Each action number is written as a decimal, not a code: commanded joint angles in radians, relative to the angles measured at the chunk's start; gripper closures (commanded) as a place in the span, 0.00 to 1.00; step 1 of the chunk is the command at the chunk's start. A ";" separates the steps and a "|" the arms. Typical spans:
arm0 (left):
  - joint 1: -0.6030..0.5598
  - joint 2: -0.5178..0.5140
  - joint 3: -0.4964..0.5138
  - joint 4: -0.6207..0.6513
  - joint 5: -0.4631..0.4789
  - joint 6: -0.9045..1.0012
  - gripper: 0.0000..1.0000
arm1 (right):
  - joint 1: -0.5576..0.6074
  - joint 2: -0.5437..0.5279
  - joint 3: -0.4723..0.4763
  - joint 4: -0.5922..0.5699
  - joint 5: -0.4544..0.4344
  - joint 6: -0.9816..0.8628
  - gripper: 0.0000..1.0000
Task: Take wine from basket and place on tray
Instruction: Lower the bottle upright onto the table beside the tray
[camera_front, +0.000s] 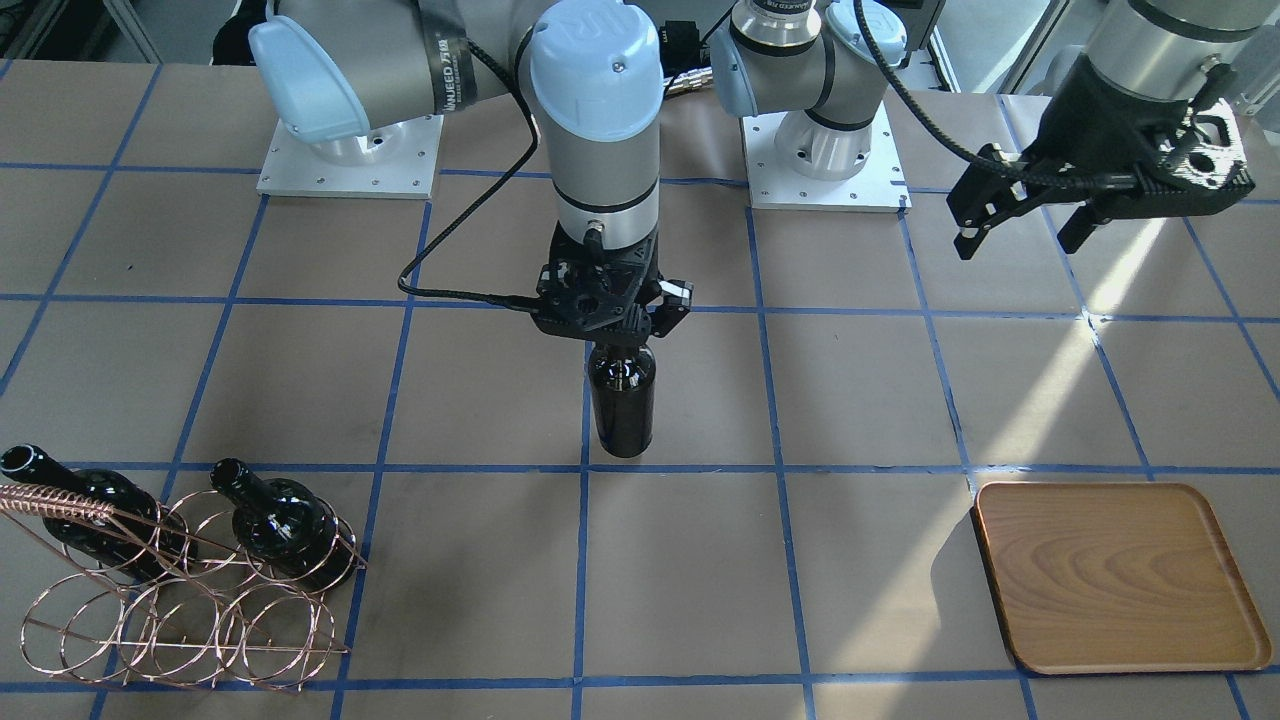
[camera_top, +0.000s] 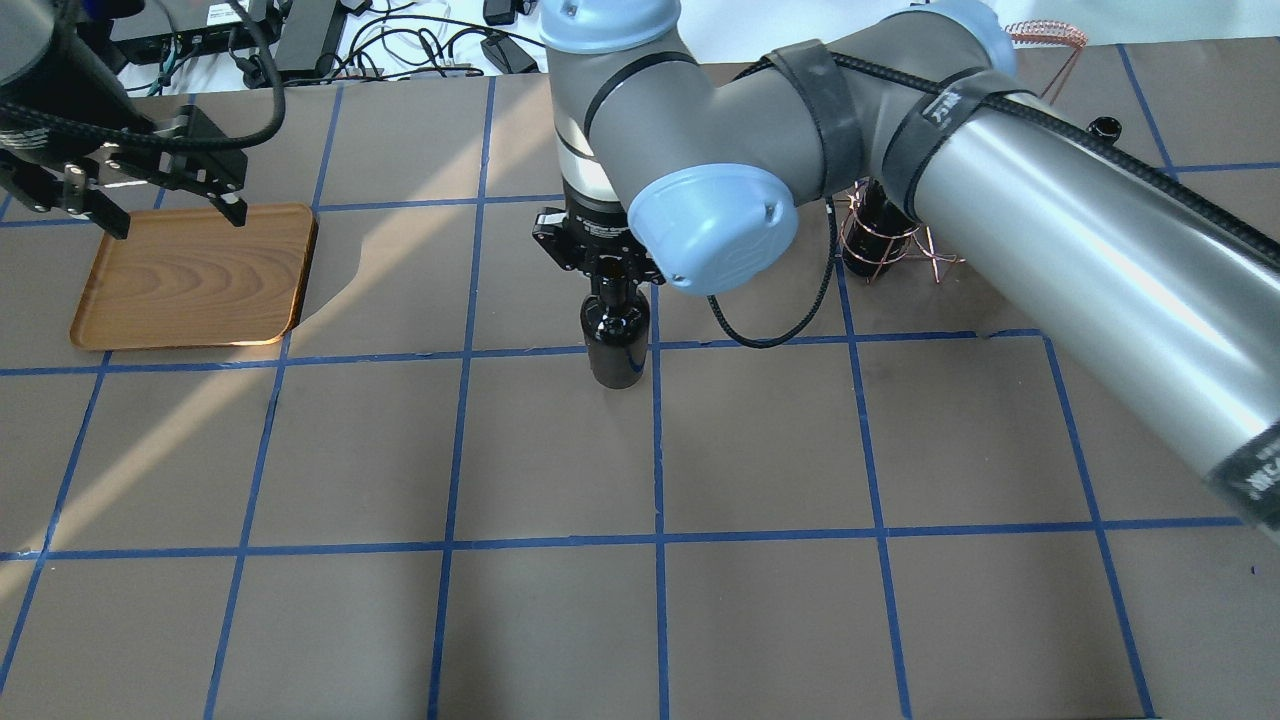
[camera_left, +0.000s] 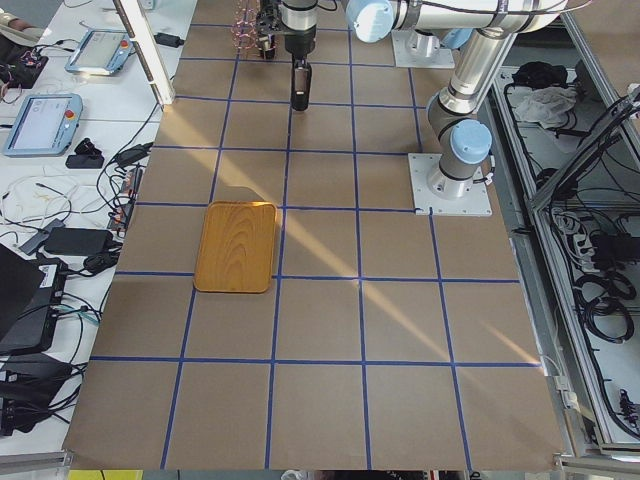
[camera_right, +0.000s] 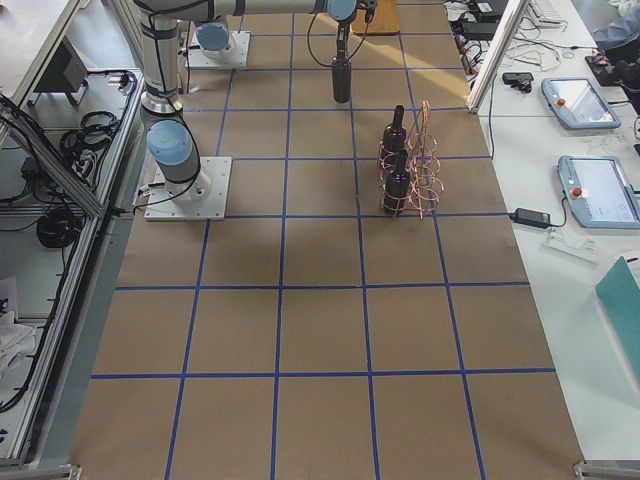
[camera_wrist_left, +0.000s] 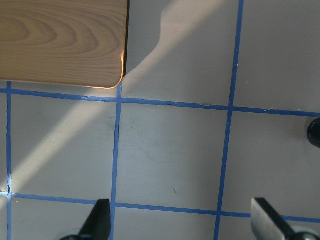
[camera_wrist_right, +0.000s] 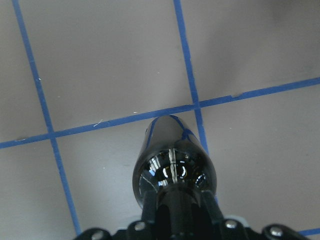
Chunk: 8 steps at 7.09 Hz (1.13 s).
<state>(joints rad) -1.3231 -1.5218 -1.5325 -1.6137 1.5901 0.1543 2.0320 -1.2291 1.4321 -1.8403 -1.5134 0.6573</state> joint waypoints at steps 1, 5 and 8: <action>0.050 0.002 0.003 0.000 -0.001 0.030 0.00 | 0.065 0.072 -0.083 -0.010 0.002 0.066 0.80; 0.100 0.005 0.005 0.000 -0.001 0.030 0.00 | 0.154 0.190 -0.249 -0.013 0.015 0.154 0.80; 0.097 0.006 0.003 -0.002 -0.001 0.030 0.00 | 0.177 0.223 -0.277 -0.011 -0.004 0.148 0.80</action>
<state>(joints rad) -1.2240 -1.5157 -1.5287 -1.6142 1.5902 0.1841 2.2001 -1.0121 1.1613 -1.8526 -1.5121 0.8113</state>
